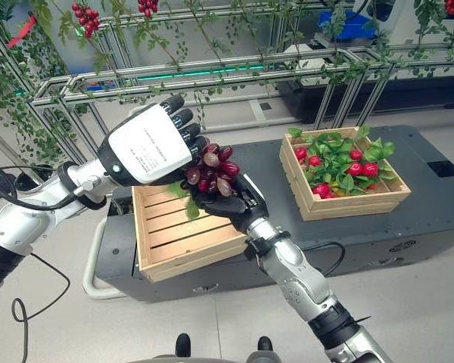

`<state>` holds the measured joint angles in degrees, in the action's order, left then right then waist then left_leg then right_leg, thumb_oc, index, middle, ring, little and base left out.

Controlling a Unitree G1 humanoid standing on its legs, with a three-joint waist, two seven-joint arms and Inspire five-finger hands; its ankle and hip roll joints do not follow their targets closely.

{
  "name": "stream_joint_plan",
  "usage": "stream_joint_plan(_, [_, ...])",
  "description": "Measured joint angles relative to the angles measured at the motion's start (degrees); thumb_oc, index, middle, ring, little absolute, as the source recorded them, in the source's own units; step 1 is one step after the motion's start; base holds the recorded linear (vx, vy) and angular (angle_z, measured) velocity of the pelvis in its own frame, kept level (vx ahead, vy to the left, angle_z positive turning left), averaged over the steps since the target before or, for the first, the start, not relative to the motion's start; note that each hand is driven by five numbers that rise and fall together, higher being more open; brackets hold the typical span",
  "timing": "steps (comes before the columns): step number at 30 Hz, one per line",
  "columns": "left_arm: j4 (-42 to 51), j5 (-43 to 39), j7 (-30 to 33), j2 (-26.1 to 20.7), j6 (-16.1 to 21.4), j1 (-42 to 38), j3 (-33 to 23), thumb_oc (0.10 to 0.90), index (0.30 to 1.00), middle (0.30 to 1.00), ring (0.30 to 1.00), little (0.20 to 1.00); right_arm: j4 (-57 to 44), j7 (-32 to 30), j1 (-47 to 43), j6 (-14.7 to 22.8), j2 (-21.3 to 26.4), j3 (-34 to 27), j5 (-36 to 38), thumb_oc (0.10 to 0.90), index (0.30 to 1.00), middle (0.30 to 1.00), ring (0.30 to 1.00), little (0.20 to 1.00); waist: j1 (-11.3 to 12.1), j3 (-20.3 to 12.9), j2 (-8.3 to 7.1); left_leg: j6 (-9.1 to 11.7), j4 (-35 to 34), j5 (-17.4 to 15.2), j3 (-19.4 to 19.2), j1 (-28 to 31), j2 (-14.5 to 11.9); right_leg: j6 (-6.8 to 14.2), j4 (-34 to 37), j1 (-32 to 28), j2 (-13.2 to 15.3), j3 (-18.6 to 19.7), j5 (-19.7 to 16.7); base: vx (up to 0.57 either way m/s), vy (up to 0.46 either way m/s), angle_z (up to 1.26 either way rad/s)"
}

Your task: Pick up the fruits from the basket on one side to the basket on the other side

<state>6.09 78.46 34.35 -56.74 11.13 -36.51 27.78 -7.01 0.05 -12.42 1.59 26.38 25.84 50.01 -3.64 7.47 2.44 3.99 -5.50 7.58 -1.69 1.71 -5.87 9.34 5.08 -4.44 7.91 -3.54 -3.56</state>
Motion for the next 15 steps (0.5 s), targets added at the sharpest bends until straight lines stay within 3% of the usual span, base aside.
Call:
stream_joint_plan(12, [1.5, -0.4, -1.0, 0.3, 1.0, 0.1, 0.0, 0.4, 0.3, 0.3, 0.3, 0.3, 0.4, -2.4, 0.6, 0.0, -0.1, -0.2, -0.1, 0.4, 0.3, 0.3, 0.3, 0.3, 0.0, -0.5, 0.02, 0.0, 0.0, 0.0, -0.2, 0.0, 0.0, 0.0, 0.0, 0.2, 0.0, 0.3, 0.0, -0.01, 0.0, 0.0])
stream_joint_plan(13, [1.6, -0.7, -1.0, 0.3, 1.0, 0.2, 0.0, 0.502, 0.453, 0.453, 0.453, 0.453, 0.4, -2.4, 0.7, 0.0, -0.1, -0.2, -0.1, 0.4, 0.3, 0.3, 0.3, 0.3, 0.0, -0.5, 0.02, 0.0, 0.0, 0.0, -0.2, -0.1, 0.0, 0.0, 0.0, 0.3, 0.0, 0.3, 0.0, 0.0, 0.0, 0.0])
stream_joint_plan(14, [1.7, -1.1, -1.0, 0.3, 0.9, 0.5, 0.0, 0.715, 0.773, 0.773, 0.773, 0.773, 0.4, -2.4, 0.7, 0.0, -0.1, -0.2, -0.1, 0.4, 0.3, 0.3, 0.3, 0.3, 0.0, -0.5, 0.02, 0.0, 0.0, 0.0, -0.2, -0.1, 0.0, 0.0, 0.0, 0.3, 0.0, 0.4, 0.0, 0.0, 0.0, 0.0])
stream_joint_plan(15, [1.8, -2.1, -1.0, 0.3, 0.6, 0.9, 0.0, 0.8, 0.9, 0.9, 0.9, 0.9, 0.4, -2.4, 0.8, 0.0, -0.1, -0.2, -0.1, 0.4, 0.3, 0.3, 0.3, 0.3, 0.0, -0.5, 0.03, 0.0, 0.0, 0.0, -0.3, -0.1, 0.0, 0.0, 0.0, 0.4, 0.0, 0.4, 0.0, -0.03, 0.001, -0.04])
